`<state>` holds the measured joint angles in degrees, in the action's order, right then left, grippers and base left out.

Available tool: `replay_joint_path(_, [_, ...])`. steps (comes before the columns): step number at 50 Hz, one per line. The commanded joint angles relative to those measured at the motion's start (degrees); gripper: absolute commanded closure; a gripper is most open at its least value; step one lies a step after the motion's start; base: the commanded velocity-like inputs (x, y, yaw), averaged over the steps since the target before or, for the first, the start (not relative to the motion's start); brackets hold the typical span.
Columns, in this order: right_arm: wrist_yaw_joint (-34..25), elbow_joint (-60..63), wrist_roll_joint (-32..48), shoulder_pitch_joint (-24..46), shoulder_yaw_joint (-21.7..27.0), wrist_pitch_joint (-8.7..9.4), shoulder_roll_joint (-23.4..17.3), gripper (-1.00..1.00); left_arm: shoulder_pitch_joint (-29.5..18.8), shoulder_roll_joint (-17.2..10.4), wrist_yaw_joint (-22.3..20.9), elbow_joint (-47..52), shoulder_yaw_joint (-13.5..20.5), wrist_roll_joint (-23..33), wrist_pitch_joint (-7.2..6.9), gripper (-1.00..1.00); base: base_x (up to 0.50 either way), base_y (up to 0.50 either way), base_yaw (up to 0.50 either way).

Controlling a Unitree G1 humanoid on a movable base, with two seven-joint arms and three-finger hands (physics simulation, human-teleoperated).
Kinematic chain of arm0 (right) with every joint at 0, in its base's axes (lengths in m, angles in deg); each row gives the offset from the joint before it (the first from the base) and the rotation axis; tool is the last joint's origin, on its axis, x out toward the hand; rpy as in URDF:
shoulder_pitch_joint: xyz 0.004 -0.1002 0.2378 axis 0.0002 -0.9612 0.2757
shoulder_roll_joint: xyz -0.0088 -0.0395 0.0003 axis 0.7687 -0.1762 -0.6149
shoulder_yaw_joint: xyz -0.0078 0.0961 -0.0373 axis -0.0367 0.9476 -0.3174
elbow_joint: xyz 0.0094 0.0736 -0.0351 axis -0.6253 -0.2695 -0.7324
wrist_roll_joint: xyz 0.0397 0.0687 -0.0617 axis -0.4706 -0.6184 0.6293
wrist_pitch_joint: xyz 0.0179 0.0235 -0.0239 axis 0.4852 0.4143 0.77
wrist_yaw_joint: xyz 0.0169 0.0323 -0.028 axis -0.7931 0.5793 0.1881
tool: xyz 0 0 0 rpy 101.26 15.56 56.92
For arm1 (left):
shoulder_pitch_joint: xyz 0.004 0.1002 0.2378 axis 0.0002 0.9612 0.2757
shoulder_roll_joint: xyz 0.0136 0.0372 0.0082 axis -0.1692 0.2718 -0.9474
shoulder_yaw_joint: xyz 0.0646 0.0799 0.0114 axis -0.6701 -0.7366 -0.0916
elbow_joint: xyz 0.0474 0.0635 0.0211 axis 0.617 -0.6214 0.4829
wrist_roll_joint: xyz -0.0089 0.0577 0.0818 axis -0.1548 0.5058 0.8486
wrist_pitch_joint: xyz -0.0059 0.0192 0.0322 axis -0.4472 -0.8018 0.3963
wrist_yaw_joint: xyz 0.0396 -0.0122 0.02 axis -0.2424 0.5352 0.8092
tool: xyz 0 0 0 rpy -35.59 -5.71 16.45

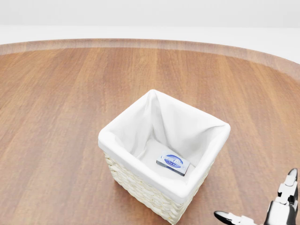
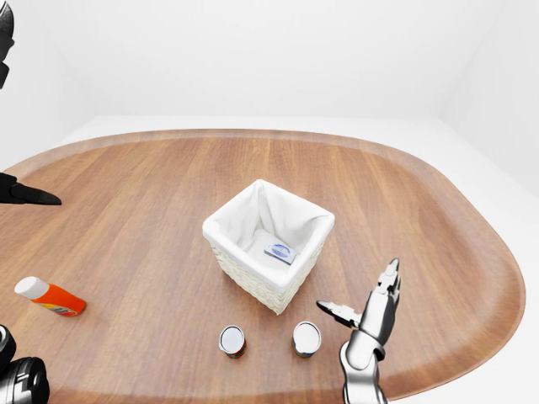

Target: Pick up the alphabet soup and the cream cheese box, and put them in the basket.

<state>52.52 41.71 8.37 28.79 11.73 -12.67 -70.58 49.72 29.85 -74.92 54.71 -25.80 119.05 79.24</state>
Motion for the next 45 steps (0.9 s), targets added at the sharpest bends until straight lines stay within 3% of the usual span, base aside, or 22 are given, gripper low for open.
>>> replay_joint_path(1, [0.0,-2.39,-1.61,1.82,0.62,0.0,-1.44,-1.0,-0.55,-0.32,0.65,0.66,0.12,-2.06,0.0,-1.0,0.0,0.0,0.0])
replay_joint_path(17, [-0.4,-5.69,-7.31,-3.27,4.52,0.0,-1.84,-1.0,-0.94,-0.48,-0.42,0.97,-0.05,-1.4,0.0,-1.0,0.0,0.0,0.0])
replay_joint_path(28, [-10.63,2.86,-12.93,-8.04,6.58,0.0,1.18,-1.0,-0.68,-0.18,0.48,0.4,-0.05,-1.67,0.0,-1.0,0.0,0.0,0.0])
replay_joint_path(45, [-22.02,11.82,-15.42,-16.74,8.34,0.0,7.16,-1.0,-0.89,-0.43,0.22,0.68,-0.02,-1.74,0.0,-1.0,0.0,0.0,0.0])
